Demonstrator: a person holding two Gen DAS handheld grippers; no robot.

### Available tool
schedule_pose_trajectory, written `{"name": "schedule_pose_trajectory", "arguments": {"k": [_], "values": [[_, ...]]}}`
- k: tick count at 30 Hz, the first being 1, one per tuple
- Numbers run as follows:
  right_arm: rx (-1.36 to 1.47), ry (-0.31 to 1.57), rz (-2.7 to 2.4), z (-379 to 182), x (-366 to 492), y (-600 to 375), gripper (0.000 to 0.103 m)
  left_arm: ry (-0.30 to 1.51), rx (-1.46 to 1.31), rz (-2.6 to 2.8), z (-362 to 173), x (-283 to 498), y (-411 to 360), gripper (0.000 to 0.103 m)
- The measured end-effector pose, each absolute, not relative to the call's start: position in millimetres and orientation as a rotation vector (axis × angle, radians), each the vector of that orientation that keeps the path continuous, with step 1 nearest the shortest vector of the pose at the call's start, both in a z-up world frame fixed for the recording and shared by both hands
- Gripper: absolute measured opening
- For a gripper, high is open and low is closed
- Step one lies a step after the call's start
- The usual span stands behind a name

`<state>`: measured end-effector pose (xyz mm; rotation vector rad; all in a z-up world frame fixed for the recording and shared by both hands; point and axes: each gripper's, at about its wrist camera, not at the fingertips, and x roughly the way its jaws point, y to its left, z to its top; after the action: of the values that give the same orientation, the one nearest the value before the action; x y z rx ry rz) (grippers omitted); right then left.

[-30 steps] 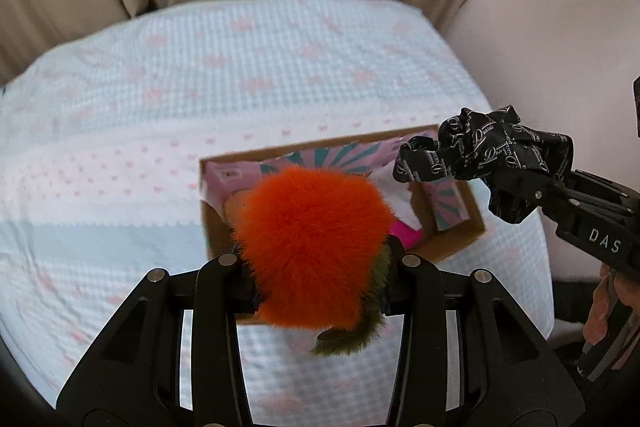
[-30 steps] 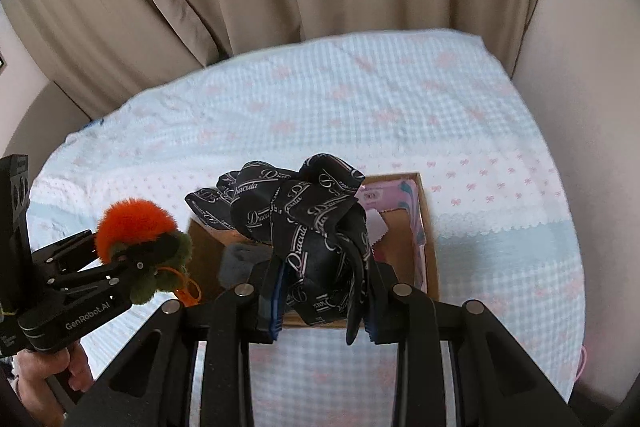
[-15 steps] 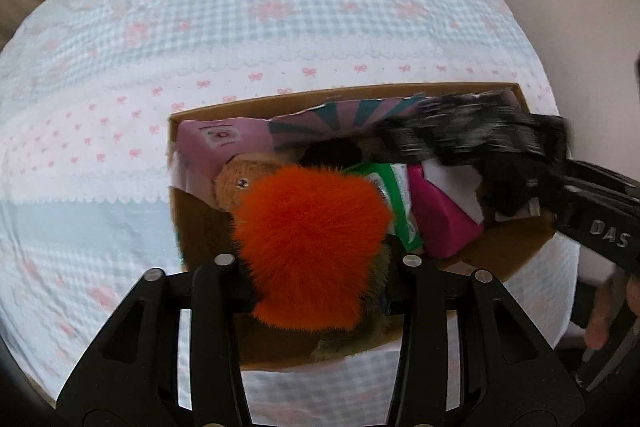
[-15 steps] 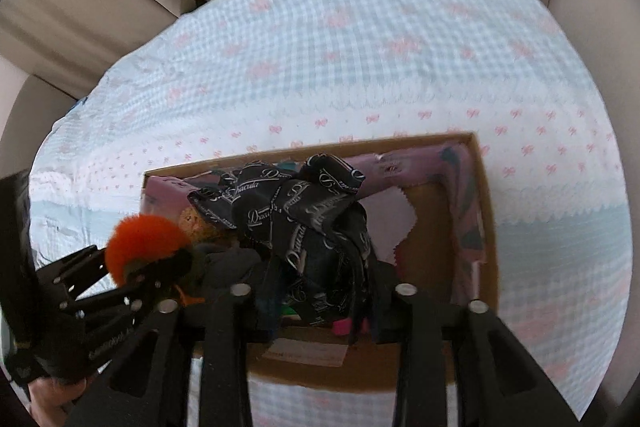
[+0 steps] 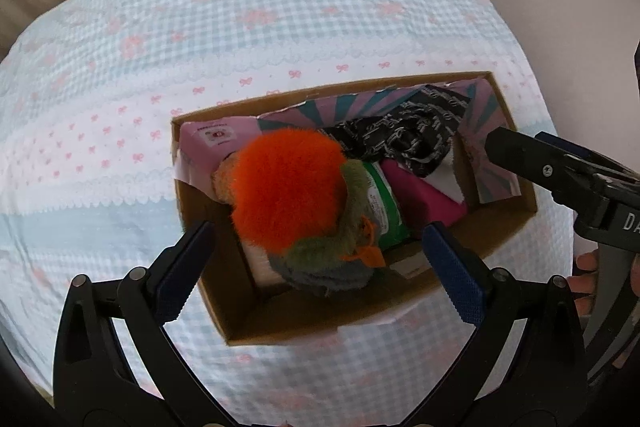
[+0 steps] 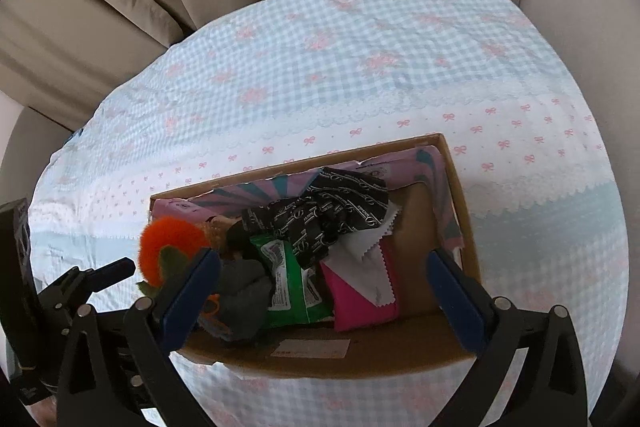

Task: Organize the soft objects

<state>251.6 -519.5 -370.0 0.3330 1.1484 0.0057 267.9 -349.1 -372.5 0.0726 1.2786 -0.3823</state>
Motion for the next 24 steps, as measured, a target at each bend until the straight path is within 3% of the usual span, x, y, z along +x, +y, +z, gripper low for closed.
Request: {"name": "schedule_pose_trajectory", "arguments": {"k": [8, 24], "values": [[0.313, 1.076, -0.007, -323.1, 226.5, -501.6, 0.102, 1.19, 0.049, -0.387, -309.9, 245.7, -321.4, 0.103], [0.144, 0.766, -0.006, -133.8, 122.8, -427.2, 0.102, 0.813, -0.042, -0.259, -109.7, 137.3, -202.5, 0.103]]}}
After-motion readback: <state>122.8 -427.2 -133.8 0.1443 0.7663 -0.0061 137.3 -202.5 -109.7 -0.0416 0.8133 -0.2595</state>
